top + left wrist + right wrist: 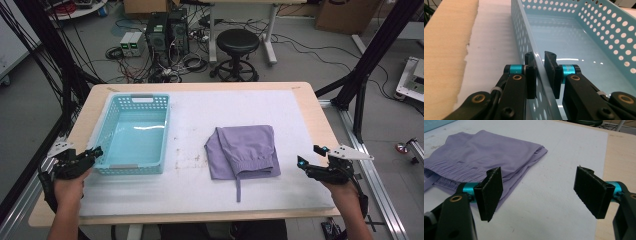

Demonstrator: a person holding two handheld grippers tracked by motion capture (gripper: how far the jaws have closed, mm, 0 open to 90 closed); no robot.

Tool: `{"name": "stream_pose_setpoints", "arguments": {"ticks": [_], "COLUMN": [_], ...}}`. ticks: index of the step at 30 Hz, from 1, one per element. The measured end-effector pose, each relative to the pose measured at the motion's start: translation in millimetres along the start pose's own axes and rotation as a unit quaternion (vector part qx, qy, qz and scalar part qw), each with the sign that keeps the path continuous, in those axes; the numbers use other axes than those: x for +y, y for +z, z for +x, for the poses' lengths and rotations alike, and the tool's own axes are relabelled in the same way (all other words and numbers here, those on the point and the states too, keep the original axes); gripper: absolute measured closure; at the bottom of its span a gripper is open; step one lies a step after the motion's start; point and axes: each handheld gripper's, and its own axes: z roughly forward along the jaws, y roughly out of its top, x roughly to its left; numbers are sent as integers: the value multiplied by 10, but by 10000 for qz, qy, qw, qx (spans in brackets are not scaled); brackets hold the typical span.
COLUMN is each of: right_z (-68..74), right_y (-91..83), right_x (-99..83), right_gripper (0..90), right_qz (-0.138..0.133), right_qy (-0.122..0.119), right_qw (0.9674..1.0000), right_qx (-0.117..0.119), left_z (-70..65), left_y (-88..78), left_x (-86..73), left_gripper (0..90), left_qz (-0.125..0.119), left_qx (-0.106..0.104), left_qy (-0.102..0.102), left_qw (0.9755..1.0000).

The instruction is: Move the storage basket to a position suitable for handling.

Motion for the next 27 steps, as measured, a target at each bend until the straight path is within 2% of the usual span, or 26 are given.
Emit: {"name": "stream_pose_setpoints", "arguments": {"ticks": [4,9,10,11,12,15,18,19,20,22,23,24,25,26,27], "right_z": [3,13,13,13,11,4,-1,-1,-10,-19,-19,-20,-20,-14,-7], "right_y": [-2,6,6,4,3,-2,-6,-6,-7,-3,-3,3,3,11,16], "right_x": [2,5,5,6,5,3,1,1,0,5,5,22,22,35,39], "right_gripper": [238,238,238,238,238,238,238,238,238,238,238,238,238,238,238], "right_qz": [-1,11,5,5,-1,-9,-15,-15,-19,-33,-33,-44,-44,-65,-66], "right_qy": [8,-5,-11,-13,-9,16,35,35,61,69,69,68,68,59,51], "right_qw": [10000,10000,10000,10000,10000,10000,10000,10000,10000,9999,9999,9999,9999,9999,9999], "right_qx": [-2,-6,-7,-14,-11,-38,-59,-59,-66,-83,-83,-86,-86,-84,-72], "left_z": [-28,-24,-24,-17,-20,-49,-133,-133,-207,-298,-298,-389,-389,-460,-489], "left_y": [-23,-29,-29,-33,-43,-93,-127,-127,-132,-123,-123,-103,-103,-78,-66], "left_x": [-24,-38,-38,-12,8,83,181,181,246,297,297,335,335,353,354], "left_gripper": [800,780,730,627,550,429,325,293,278,270,269,270,270,270,270], "left_qz": [-31,-125,-125,-226,-310,-572,-817,-817,-964,-1063,-1063,-1121,-1121,-1125,-1118], "left_qx": [7,-56,-56,-60,-31,12,-41,-41,-160,-286,-286,-378,-378,-430,-441], "left_qy": [4,-85,-85,-249,-331,-440,-502,-502,-504,-415,-415,-285,-285,-163,-141], "left_qw": [10000,9999,9999,9994,9990,9974,9954,9954,9939,9931,9931,9926,9926,9926,9927]}}
